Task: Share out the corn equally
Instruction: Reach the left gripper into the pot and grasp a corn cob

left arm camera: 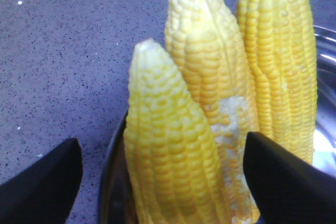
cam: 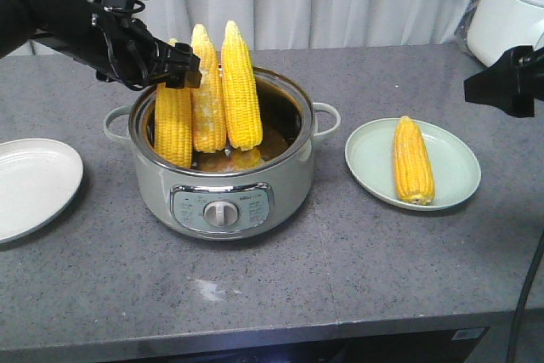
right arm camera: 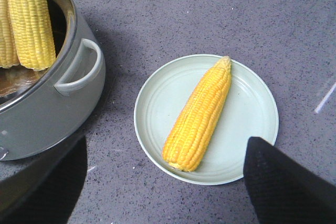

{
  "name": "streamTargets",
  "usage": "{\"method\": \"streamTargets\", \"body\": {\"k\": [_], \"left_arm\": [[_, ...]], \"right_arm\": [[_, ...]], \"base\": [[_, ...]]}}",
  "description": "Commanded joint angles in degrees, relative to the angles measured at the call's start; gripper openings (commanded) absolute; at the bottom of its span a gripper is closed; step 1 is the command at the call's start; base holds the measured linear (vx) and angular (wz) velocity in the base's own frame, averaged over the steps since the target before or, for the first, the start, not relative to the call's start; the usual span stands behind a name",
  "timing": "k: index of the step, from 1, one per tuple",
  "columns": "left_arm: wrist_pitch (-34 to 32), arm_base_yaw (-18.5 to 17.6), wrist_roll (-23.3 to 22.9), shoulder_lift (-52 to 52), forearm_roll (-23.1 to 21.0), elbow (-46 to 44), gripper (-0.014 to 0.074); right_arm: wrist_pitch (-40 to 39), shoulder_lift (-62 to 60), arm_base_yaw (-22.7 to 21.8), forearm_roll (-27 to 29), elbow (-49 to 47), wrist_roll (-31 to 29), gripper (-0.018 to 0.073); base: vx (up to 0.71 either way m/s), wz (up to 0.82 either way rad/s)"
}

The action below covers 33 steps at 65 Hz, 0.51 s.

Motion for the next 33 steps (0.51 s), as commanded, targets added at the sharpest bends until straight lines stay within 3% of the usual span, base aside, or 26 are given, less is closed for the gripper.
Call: {"method": "streamTargets", "body": {"k": [1,13,33], "left_arm": [[-2.5,-0.4,0.3,-2.9,-0.8,-2.0,0.0572],[-2.5,-0.4,0.3,-2.9,-0.7,-2.0,0.0446],[-2.6,-0.4,0.4,-2.9,3.4,-2.0,0.0154]], "right_arm": [[-2.8,-1.4,-0.4,1.3,-1.3,-0.4,0.0594],[-2.8,-1.4,-0.4,1.3,-1.3,-0.4,0.0594],[-2.8,-1.4,-0.4,1.3,-1.3,-0.4,0.0594]], "base": [[0.0,0.0],[0.0,0.0],[0.0,0.0]]}}
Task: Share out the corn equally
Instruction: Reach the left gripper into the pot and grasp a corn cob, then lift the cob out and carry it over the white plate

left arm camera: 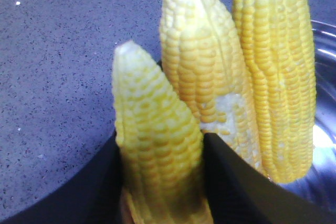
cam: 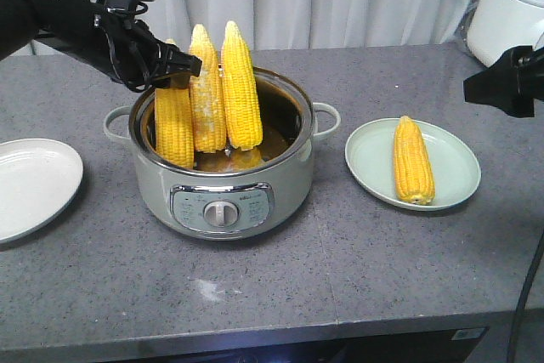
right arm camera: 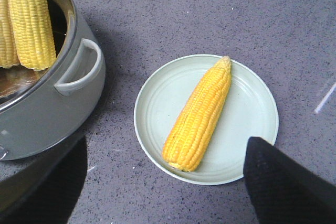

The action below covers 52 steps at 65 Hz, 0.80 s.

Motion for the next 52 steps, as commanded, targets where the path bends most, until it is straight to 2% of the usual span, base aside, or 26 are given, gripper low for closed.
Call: {"method": "streamTargets", "body": {"k": [1,11,45,52], "left_arm": [[-2.9,0.0,0.2,-3.0,2.2,-1.8,0.0147],[-3.3,-0.1,0.2,-3.0,3.3,-1.8,0.0102],[-4.5,0.0,0.2,-11.0,3.3,-3.9,0.0104],[-4.1,0.0,0.0,-12.6,4.9,-6.3,0.0104]], "right_arm": [[-2.8,-1.4,-0.4,1.3,-1.3,-0.4,0.0594],[-2.8,-1.4,-0.4,1.3,-1.3,-0.4,0.0594],[-2.8,-1.4,-0.4,1.2,-1.3,-0.4,0.0594],[-2.8,-1.4,-0.4,1.2,-1.3,-0.4,0.0594]], "base": [[0.0,0.0],[0.0,0.0],[0.0,0.0],[0.0,0.0]]}}
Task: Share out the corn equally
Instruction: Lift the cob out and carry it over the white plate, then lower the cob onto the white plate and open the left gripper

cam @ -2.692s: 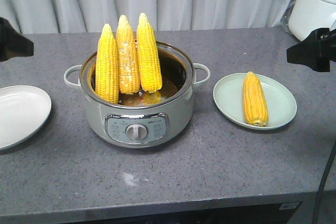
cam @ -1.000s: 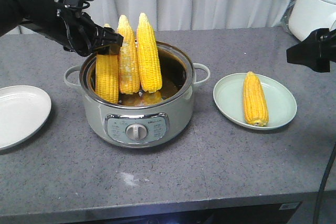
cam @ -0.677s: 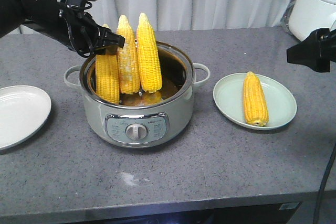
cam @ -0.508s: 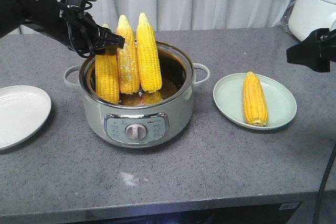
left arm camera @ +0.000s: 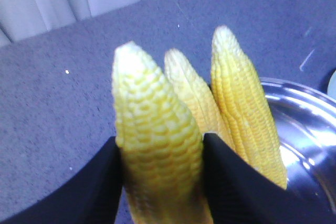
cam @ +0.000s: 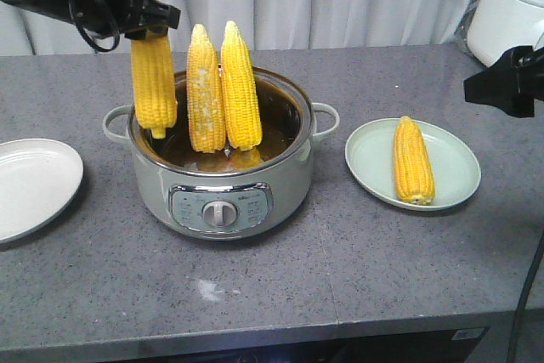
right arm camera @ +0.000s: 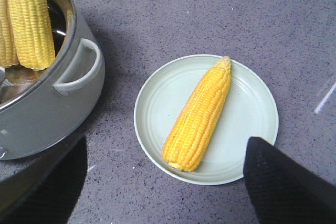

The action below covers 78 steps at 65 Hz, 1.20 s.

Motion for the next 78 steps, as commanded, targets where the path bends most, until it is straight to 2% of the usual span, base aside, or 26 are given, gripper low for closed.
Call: {"method": "streamTargets", "body": {"k": [1,10,23,30,39,55,64,78], "left_arm": [[-3.4,0.2,-0.1,-4.5,1.2,-4.0,0.0104],[1.2,0.2,-2.6,-5.1,6.3,-8.3,0.0104],[14.2,0.2,-13.5,-4.9,21.3,-10.3,0.0104],[20.6,0.7,-15.6,-4.4,25.3,-10.3,0.0104],[25.5,3.3,-14.5,-3.3,24.6,-10.1,0.0104],[25.4,10.1,-13.8,-2.6,21.7,-2.8,0.0104],[23.2,13.9,-13.7,-2.6,18.3,3.4,0.0104],[18.6,17.3,-13.8,-0.6,17.5,9.9,0.0104]], "right_arm": [[-2.7,-1.4,-0.4,1.1,-1.3,-0.3,0.0594],[-2.5,-1.4,-0.4,1.1,-1.3,-0.3,0.0594],[-2.3,-1.4,-0.4,1.1,-1.3,-0.3,0.0594],[-2.3,-1.4,-0.4,1.1,-1.3,-0.3,0.0594],[-2.3,-1.4,-0.4,1.1,-1.3,-0.3,0.0594],[-2.3,-1.4,-0.4,1.1,-1.3,-0.3,0.0594],[-2.3,-1.4,-0.4,1.1,-1.3,-0.3,0.0594],[-2.3,-1.4,-0.4,1.4,-1.3,-0.3,0.0594]], "base": [[0.0,0.0],[0.0,0.0],[0.0,0.0],[0.0,0.0],[0.0,0.0],[0.0,0.0],[0.0,0.0],[0.0,0.0]]}}
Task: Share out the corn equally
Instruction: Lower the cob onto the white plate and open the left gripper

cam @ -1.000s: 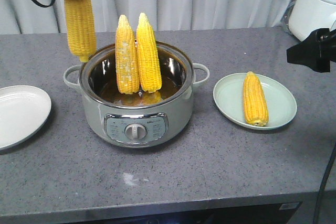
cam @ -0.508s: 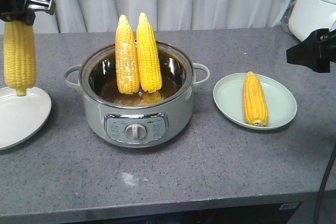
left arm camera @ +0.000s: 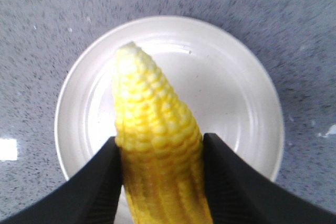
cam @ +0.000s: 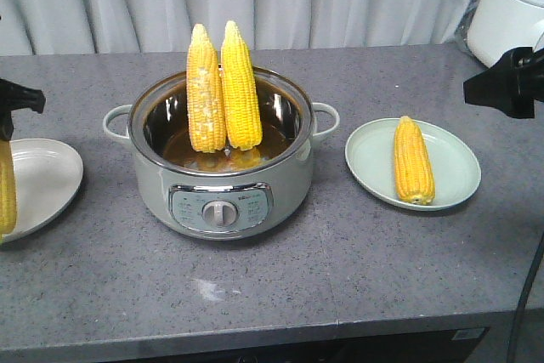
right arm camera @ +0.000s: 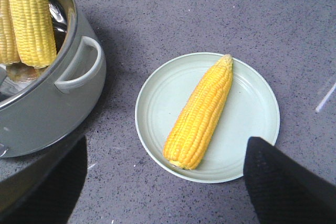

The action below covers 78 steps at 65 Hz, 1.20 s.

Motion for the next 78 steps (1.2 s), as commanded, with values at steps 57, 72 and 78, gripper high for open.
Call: {"method": "streamTargets", "body": {"k": [57,72,78], "left_arm": [[-6.1,1.8,0.3,0.1,-1.9,-0.1,0.0677],[-6.7,1.8,0.3,0.0,-1.9,-0.1,0.0711],[-8.0,1.8,0.2,-1.0,-1.9,-0.1,0.0703]], "right_arm": [[-2.4,-1.4,-0.4,2.1,-1.3,-0.3,0.0594],[-2.3,-1.4,-0.4,2.1,-1.3,-0.3,0.0594],[-2.3,-1.4,-0.4,2.1,-1.3,-0.3,0.0594]], "base": [[0.0,0.0],[0.0,0.0],[0.0,0.0]]}}
